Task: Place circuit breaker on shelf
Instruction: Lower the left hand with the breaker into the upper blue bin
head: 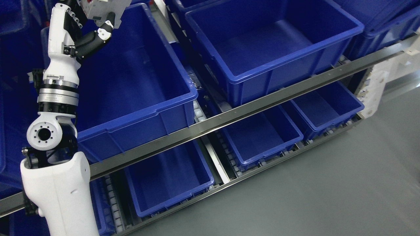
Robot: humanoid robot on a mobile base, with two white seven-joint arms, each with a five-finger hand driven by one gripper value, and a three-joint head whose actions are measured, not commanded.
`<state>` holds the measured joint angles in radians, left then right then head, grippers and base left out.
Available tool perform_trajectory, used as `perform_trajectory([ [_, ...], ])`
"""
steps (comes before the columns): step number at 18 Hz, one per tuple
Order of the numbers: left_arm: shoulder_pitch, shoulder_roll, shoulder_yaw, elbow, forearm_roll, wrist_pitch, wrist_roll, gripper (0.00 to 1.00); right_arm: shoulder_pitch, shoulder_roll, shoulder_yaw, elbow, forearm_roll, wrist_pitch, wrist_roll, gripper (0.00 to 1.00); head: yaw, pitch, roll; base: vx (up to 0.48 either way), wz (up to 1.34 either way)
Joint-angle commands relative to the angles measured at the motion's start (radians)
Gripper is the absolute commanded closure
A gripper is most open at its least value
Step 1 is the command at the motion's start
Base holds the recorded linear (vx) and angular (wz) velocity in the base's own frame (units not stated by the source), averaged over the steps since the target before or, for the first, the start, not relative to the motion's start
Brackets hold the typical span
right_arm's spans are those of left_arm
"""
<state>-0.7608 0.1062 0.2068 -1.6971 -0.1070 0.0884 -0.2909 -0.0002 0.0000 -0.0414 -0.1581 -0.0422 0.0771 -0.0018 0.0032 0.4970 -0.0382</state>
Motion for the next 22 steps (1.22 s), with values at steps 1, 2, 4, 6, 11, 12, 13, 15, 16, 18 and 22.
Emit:
perform_trajectory([
  [1,-0.107,0.291,-0.202,0.149,-0.040,0.025,-0.031,0.82,0.016,-0.017,0.000,-0.001,0.001,-0.030,-0.001,0.00,0.0000,0.000,0.000,-0.004,0.72],
  [2,-0.148,0.303,-0.237,0.213,-0.071,0.025,-0.048,0.81,0.016,-0.017,0.000,0.000,-0.001,-0.030,-0.001,0.00,0.0000,0.000,0.000,0.008,0.30],
  [4,-0.233,0.303,-0.271,0.374,-0.188,0.025,-0.129,0.81,0.016,-0.017,0.000,0.000,0.001,-0.030,-0.001,0.00,0.0000,0.000,0.000,0.005,0.17],
  [6,-0.313,0.291,-0.285,0.521,-0.313,0.017,-0.229,0.80,0.017,-0.017,0.000,0.000,0.001,-0.030,-0.001,0.00,0.0000,0.000,0.000,0.008,0.22],
  [11,-0.518,0.164,-0.386,0.980,-0.479,-0.131,-0.266,0.80,0.016,-0.017,0.000,0.000,-0.001,-0.030,-0.001,0.00,0.0000,0.000,0.000,0.024,0.18],
  [12,-0.558,0.124,-0.386,1.099,-0.509,-0.165,-0.264,0.80,0.016,-0.017,0.000,0.000,-0.001,-0.030,-0.001,0.00,0.0000,0.000,0.000,0.017,0.13],
  [13,-0.592,0.101,-0.389,1.175,-0.526,-0.179,-0.260,0.80,0.016,-0.017,0.000,0.000,-0.001,-0.030,-0.001,0.00,0.0000,0.000,0.000,-0.001,0.05],
  [15,-0.637,0.049,-0.403,1.279,-0.575,-0.182,-0.240,0.80,0.016,-0.017,0.000,0.000,-0.001,-0.030,-0.001,0.00,0.0000,0.000,0.000,-0.011,0.02],
  [16,-0.638,0.044,-0.406,1.312,-0.589,-0.182,-0.238,0.80,0.016,-0.017,0.000,0.000,-0.001,-0.030,-0.001,0.00,0.0000,0.000,0.000,0.002,-0.06],
  [18,-0.608,0.049,-0.403,1.318,-0.597,-0.182,-0.235,0.79,0.016,-0.017,0.000,0.000,-0.001,-0.030,-0.001,0.00,0.0000,0.000,0.000,0.000,-0.05],
  [22,-0.563,0.086,-0.394,1.312,-0.597,-0.184,-0.214,0.76,0.016,-0.017,0.000,0.000,-0.001,-0.030,-0.001,0.00,0.0000,0.000,0.000,-0.003,-0.02],
])
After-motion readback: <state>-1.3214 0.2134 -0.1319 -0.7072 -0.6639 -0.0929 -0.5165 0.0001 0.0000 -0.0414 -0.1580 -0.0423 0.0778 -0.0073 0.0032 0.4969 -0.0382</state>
